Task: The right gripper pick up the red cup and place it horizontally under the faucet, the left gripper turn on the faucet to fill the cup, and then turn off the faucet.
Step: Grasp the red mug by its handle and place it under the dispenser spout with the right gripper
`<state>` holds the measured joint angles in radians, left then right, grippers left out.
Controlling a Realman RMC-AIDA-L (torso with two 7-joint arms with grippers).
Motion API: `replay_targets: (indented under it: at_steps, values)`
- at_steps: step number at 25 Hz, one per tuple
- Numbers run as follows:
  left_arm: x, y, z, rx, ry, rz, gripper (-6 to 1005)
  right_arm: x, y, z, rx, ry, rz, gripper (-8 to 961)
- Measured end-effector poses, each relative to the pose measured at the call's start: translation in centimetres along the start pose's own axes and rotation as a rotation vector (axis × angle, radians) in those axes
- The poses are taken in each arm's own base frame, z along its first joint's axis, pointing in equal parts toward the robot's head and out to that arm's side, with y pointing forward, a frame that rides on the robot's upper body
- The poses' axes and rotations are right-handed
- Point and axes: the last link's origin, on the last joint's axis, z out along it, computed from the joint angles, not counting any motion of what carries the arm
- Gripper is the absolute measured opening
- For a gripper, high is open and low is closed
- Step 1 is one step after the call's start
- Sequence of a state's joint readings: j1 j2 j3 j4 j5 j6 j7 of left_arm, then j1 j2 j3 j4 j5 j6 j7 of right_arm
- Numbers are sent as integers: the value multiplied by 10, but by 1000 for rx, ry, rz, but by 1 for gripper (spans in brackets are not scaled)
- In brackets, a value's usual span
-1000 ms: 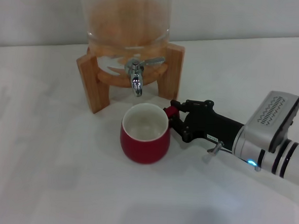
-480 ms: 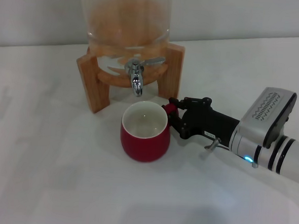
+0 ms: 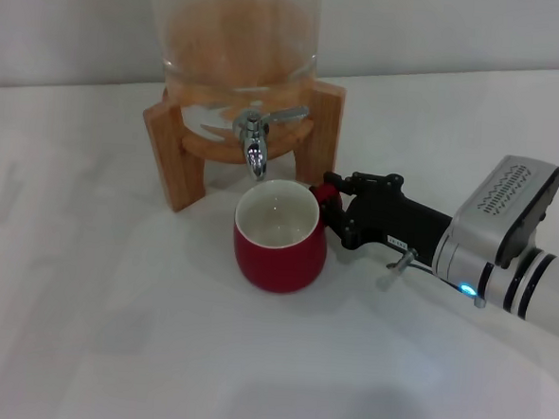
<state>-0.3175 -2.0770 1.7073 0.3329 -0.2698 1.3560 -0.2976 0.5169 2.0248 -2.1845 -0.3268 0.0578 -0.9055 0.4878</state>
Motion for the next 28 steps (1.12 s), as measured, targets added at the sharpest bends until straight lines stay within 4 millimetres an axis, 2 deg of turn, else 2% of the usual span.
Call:
replay_targets:
  at_steps: [28]
  values:
    - [0, 2, 0, -12, -1, 0, 880, -2, -6, 6, 50, 22, 24, 228]
